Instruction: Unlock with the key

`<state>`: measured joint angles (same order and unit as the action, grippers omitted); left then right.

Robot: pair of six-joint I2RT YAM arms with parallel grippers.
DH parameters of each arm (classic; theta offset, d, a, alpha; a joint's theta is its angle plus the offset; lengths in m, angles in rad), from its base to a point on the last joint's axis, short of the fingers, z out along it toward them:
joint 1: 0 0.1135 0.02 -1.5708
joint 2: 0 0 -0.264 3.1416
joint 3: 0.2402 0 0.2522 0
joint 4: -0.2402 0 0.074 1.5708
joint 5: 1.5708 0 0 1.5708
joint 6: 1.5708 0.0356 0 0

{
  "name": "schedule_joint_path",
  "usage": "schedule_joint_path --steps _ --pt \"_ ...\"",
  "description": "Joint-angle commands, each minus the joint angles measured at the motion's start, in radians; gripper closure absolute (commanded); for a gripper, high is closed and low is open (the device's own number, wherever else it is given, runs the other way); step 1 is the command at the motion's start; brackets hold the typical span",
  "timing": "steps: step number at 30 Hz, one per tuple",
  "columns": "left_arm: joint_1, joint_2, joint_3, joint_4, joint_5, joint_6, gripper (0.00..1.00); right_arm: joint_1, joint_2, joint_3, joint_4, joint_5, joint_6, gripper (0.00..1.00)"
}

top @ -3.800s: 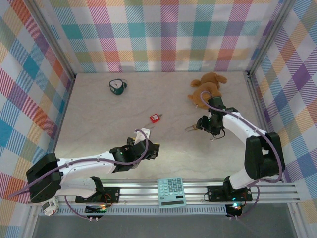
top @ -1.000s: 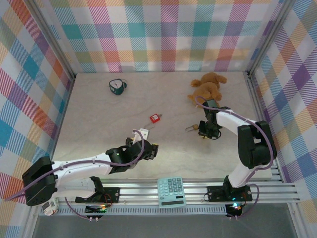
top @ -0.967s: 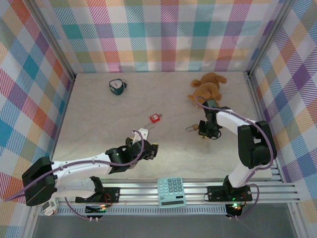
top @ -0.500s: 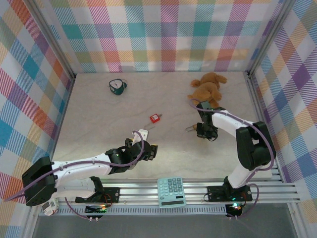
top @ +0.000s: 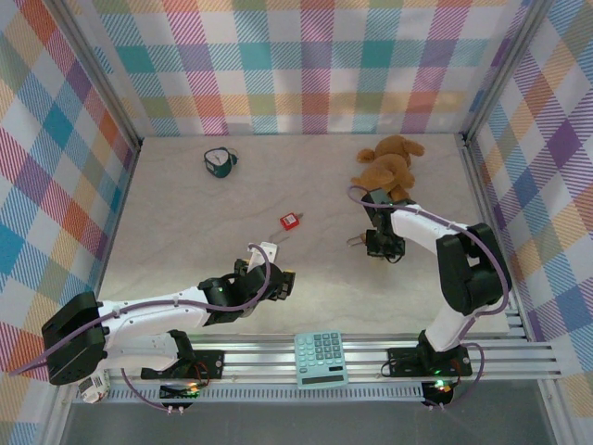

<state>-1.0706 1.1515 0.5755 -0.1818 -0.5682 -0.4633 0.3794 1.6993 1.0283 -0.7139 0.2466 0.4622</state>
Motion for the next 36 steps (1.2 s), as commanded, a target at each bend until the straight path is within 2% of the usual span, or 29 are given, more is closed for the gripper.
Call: schedule_joint_path --steps 1,7,12,19,25,36 --pt "0.012 -0.009 0.003 0.001 -0.010 -0.001 0.04 0.002 0.016 0.014 -0.020 0.000 -0.011 0.82" --pt "0.012 -0.007 0.003 -0.001 -0.011 -0.001 0.05 0.001 0.008 0.009 -0.015 0.006 -0.010 0.83" --pt "0.012 -0.001 0.003 0.005 -0.013 -0.001 0.05 0.009 -0.014 0.018 -0.032 -0.005 -0.028 0.75" --pt "0.012 0.013 0.004 0.013 -0.006 -0.001 0.05 0.018 -0.041 0.014 -0.063 0.005 -0.046 0.70" --pt "0.011 0.018 0.012 0.010 0.000 -0.003 0.04 0.018 -0.003 0.021 -0.057 0.025 -0.046 0.76" --pt "0.012 -0.012 -0.003 0.001 -0.009 -0.003 0.05 0.019 0.040 0.045 -0.074 0.019 -0.046 0.76"
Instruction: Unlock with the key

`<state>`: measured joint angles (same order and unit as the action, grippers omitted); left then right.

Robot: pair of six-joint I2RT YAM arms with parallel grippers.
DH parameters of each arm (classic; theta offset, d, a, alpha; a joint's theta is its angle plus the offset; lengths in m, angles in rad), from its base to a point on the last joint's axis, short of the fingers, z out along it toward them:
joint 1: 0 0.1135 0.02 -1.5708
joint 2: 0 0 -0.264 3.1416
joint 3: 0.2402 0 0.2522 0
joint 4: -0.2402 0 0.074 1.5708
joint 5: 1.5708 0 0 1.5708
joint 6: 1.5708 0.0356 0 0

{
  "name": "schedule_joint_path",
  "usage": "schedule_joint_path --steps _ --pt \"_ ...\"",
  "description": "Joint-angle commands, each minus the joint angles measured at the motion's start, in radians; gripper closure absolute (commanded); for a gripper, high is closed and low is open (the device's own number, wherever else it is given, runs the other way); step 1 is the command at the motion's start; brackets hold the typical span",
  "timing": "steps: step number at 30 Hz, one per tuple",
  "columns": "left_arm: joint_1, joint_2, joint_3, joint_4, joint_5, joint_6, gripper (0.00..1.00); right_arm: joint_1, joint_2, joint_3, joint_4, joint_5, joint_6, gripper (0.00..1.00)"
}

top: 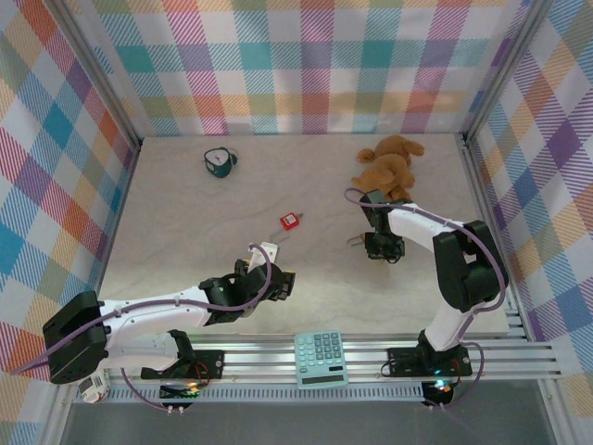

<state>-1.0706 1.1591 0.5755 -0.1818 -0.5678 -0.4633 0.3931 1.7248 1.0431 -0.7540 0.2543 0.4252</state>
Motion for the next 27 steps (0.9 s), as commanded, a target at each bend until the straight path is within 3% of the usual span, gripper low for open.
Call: schedule_joint_path --steps 1,14,21,27 --pt "0.013 -0.017 -0.002 0.000 -0.009 -0.004 0.05 0.006 0.016 0.032 -0.038 0.015 -0.007 0.76" --pt "0.012 -0.021 -0.005 0.001 -0.013 -0.003 0.05 0.006 -0.033 0.022 -0.036 0.070 -0.014 0.96" --pt "0.012 -0.025 0.010 0.003 -0.005 0.030 0.05 0.032 -0.146 0.051 -0.075 0.016 -0.017 0.98" --pt "0.008 -0.055 -0.016 0.218 0.030 0.158 0.05 0.109 -0.239 0.130 -0.161 -0.022 -0.013 0.98"
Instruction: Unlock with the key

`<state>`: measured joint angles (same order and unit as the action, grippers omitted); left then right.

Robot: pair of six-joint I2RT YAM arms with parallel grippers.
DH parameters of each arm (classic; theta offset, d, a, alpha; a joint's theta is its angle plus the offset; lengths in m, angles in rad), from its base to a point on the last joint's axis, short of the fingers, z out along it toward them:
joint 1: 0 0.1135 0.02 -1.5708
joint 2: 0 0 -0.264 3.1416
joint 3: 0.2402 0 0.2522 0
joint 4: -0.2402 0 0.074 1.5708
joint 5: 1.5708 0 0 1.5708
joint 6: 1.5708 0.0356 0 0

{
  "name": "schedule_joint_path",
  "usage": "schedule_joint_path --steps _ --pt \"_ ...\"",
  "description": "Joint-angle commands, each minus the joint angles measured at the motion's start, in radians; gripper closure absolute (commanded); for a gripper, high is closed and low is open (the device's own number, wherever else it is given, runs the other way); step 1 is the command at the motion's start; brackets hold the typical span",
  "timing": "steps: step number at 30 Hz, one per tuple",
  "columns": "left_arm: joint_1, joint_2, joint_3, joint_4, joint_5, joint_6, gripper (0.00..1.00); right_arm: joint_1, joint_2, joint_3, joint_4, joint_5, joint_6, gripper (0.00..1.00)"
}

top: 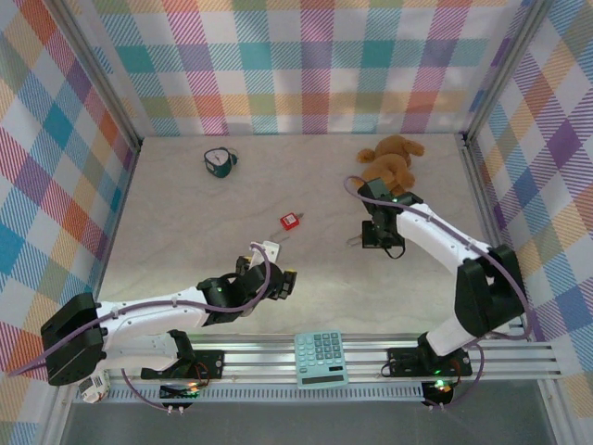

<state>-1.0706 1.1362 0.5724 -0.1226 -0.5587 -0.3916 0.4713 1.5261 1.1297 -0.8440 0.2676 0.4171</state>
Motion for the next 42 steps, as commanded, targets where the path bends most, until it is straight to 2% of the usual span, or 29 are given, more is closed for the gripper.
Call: schedule_joint_path --steps 1,4,7,9,11,15,19,26,31,42 --pt "0.003 -0.039 -0.032 0.235 0.035 0.128 0.05 0.051 -0.055 0.060 -0.084 -0.039 0.000 0.98" --pt "-0.015 -0.057 -0.128 0.542 0.093 0.286 0.08 0.105 -0.088 0.113 -0.120 -0.053 0.012 0.98" --pt "-0.015 -0.020 -0.263 0.979 0.172 0.474 0.08 0.158 -0.122 0.165 -0.139 -0.082 0.025 0.98" --pt "-0.016 0.041 -0.290 1.139 0.239 0.604 0.06 0.184 -0.141 0.194 -0.142 -0.097 0.034 0.98" --pt "-0.016 0.089 -0.272 1.139 0.311 0.728 0.05 0.205 -0.161 0.215 -0.133 -0.133 0.043 0.98" --pt "-0.012 0.197 -0.227 1.233 0.327 0.863 0.09 0.234 -0.186 0.251 -0.121 -0.197 0.049 0.98" --pt "0.013 0.243 -0.176 1.290 0.371 0.853 0.19 0.252 -0.217 0.254 -0.098 -0.263 0.057 0.98" --pt "0.034 0.315 -0.108 1.322 0.423 0.807 0.34 0.280 -0.267 0.232 -0.074 -0.301 0.080 0.98" --pt "0.041 0.342 -0.091 1.330 0.446 0.777 0.38 0.291 -0.291 0.219 -0.061 -0.318 0.093 0.98" --pt "0.044 0.362 -0.082 1.379 0.447 0.746 0.54 0.300 -0.312 0.192 -0.032 -0.345 0.112 0.98"
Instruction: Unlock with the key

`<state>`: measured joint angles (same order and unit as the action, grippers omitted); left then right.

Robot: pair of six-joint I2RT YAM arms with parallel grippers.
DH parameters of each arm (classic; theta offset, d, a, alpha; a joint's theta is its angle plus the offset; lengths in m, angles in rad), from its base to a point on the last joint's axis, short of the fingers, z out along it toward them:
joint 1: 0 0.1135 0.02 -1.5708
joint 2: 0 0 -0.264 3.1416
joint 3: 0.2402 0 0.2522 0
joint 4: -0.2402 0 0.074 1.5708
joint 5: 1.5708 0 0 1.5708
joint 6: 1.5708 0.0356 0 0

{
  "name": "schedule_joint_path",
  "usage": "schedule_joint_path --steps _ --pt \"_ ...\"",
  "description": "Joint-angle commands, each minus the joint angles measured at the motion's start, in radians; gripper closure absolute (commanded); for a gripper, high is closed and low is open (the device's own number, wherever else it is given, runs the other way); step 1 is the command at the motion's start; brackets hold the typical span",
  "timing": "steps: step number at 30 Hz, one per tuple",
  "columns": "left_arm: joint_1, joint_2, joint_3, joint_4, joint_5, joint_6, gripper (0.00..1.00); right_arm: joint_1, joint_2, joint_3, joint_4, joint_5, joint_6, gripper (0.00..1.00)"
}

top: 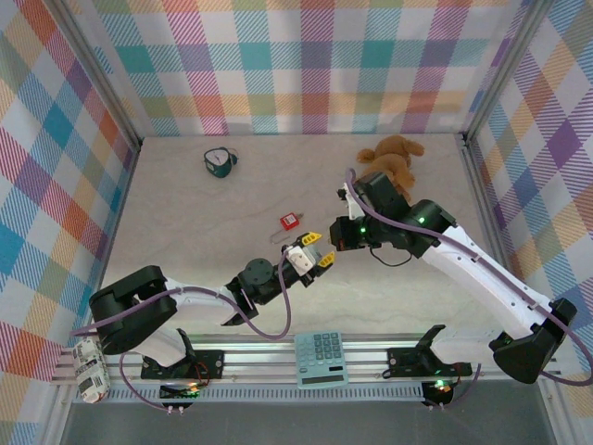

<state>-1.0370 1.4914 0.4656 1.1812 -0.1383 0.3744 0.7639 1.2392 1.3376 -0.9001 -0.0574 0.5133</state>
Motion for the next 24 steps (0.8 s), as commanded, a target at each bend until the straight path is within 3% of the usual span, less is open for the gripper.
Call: schedule_joint_path --steps 1,12,24 --pt "0.011 0.008 0.024 0.075 0.032 -0.022 0.56 0.008 -0.027 -0.018 0.028 -0.021 0.017 0.98" --pt "0.011 0.002 0.019 0.051 0.060 -0.032 0.75 0.008 -0.029 -0.043 0.049 -0.032 0.033 0.99" --pt "0.013 0.010 0.021 0.050 0.061 -0.032 0.76 0.008 -0.030 -0.044 0.064 -0.051 0.034 0.99"
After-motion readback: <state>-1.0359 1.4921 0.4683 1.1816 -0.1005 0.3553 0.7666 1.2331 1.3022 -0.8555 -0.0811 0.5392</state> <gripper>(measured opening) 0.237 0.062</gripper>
